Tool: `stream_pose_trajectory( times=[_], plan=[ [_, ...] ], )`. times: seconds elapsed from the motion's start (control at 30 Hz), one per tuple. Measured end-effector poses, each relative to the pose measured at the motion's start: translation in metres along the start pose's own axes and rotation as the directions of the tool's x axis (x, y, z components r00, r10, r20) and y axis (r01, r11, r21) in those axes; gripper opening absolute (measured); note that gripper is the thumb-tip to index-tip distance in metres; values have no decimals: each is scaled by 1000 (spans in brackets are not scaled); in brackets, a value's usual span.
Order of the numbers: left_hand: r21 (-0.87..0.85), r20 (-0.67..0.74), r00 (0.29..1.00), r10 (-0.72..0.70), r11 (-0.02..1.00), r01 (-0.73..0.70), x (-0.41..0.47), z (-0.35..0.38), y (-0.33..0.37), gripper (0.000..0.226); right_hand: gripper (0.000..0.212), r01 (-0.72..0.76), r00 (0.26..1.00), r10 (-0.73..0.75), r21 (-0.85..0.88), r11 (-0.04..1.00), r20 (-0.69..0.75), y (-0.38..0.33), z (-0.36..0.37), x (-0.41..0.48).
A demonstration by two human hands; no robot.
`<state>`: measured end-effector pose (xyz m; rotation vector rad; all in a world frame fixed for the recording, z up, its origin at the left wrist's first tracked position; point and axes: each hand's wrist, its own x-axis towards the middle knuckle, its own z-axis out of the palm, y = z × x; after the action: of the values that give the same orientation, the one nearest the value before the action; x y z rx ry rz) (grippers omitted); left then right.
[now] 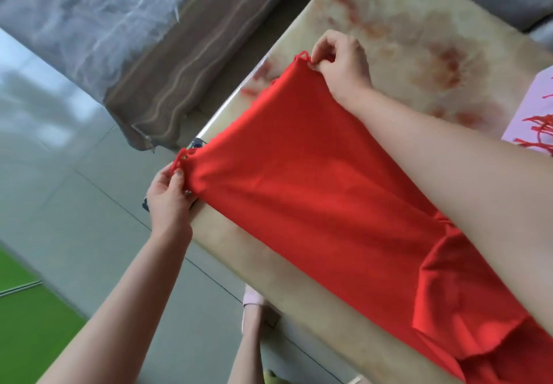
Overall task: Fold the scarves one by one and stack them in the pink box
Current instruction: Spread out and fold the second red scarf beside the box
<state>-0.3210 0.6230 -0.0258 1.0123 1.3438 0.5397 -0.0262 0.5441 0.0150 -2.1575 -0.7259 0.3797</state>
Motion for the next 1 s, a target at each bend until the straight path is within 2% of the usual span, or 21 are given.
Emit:
stream_pose_trajectory(
  times=[0.17,0.3,0.4,0.43,0.53,0.63,0.7,0.87,0.93,1.0],
  plan=[
    [-25,-57,996,67,997,-68,15,-6,14,27,28,35,999,-35,39,999,8,-22,32,32],
    [38,-75,992,100,995,-97,38,-21,15,30,25,32,996,-26,-60,998,87,-30,62,50],
    [150,-71,993,94,985,-83,47,-32,1,40,21,-21,971,63,-183,983,231,-15,82,43],
    [174,-74,994,86,982,-72,48,-35,-2,45,28,-48,963,106,-228,973,249,-7,86,41],
    [200,-28,997,68,978,-61,50,-39,-3,40,53,-186,931,277,-346,920,236,11,84,37],
    [255,33,995,90,962,-96,55,-40,-3,31,57,-247,901,371,-441,863,222,25,79,39],
    [248,23,993,119,961,-121,59,-40,-4,29,51,-244,897,386,-489,837,215,29,76,38],
    [250,32,977,211,945,-213,60,-37,-2,28,30,-304,897,394,-365,880,200,23,80,42],
    [252,36,976,215,943,-217,60,-36,0,28,15,-342,886,412,-296,892,215,19,85,44],
    [243,42,975,219,944,-223,60,-36,0,26,24,-369,880,406,-181,912,248,17,91,46]
  ],
)
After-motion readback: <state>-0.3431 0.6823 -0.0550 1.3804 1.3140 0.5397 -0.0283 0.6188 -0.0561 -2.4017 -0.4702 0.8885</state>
